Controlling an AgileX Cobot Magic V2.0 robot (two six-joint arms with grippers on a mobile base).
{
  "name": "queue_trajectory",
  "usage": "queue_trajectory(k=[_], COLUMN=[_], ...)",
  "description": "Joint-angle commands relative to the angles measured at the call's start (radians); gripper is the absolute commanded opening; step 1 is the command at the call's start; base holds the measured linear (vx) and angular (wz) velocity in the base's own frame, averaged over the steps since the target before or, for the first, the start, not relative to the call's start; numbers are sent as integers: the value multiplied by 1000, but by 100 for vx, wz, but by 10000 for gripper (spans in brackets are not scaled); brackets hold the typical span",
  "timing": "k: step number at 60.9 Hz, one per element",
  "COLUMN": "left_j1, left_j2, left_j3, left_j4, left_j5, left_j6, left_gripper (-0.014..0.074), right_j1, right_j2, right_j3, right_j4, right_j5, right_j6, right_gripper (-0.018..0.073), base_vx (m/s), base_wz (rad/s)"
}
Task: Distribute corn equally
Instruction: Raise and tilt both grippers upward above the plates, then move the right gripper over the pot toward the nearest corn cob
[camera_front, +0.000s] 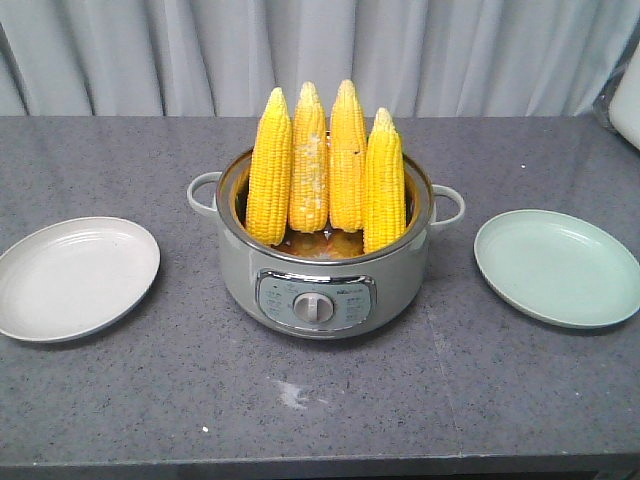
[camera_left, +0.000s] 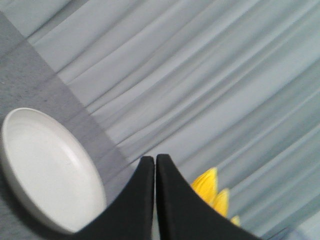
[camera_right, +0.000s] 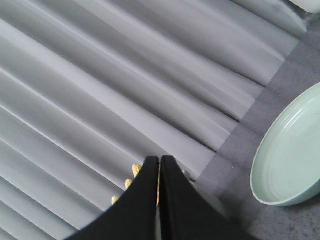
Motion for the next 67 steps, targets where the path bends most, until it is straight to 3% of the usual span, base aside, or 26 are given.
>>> queue_trajectory(k=[1, 6, 9, 14, 19, 25, 34, 42, 55, 60, 67], left_j1=[-2, -2, -2, -2, -2, -2, -2, -2, -2, -2, -2], left_j2=[-17, -17, -17, -17, -15, -15, 45, 163, 399, 489, 594], left_j3=[-9, -9, -9, -9, -42, -144, -354, -505, -687, -742, -805], left_j4=[-118, -114, -71, 64, 221, 458, 860, 1159, 1584, 1708, 1814], left_j5=[-195, -301, -371, -498, -546, -488, -328, -319, -381, -426, -470], left_j6=[-161, -267, -306, -365, -422, -453, -488, -600, -849, -930, -990], left_gripper=[-7, -7, -7, -7, -7, -7, -7, -7, -7, -7, -7], right_j1=[-3, -3, -3, -3, -3, -3, -3, -3, -3, -3, -3], right_j2=[-4, -4, -4, 3, 31, 85, 198, 321, 554, 647, 748], right_j3=[-38, -99, -148, -236, -329, -438, -573, -683, -899, -981, -1038], right_j4=[-31, -109, -181, -290, -391, -483, -478, -377, -9, 173, 391], right_j5=[-88, -83, -62, 15, 119, 228, 316, 394, 636, 772, 855], right_j6=[19, 18, 18, 18, 14, -34, -240, -482, -1043, -1281, -1530], right_gripper=[-1, -1, -1, -1, -1, -1, -1, -1, -1, -1, -1], base_vx=[0, 0, 0, 0, 0, 0, 0, 0, 0, 0, 0], base_wz=[0, 0, 0, 0, 0, 0, 0, 0, 0, 0, 0])
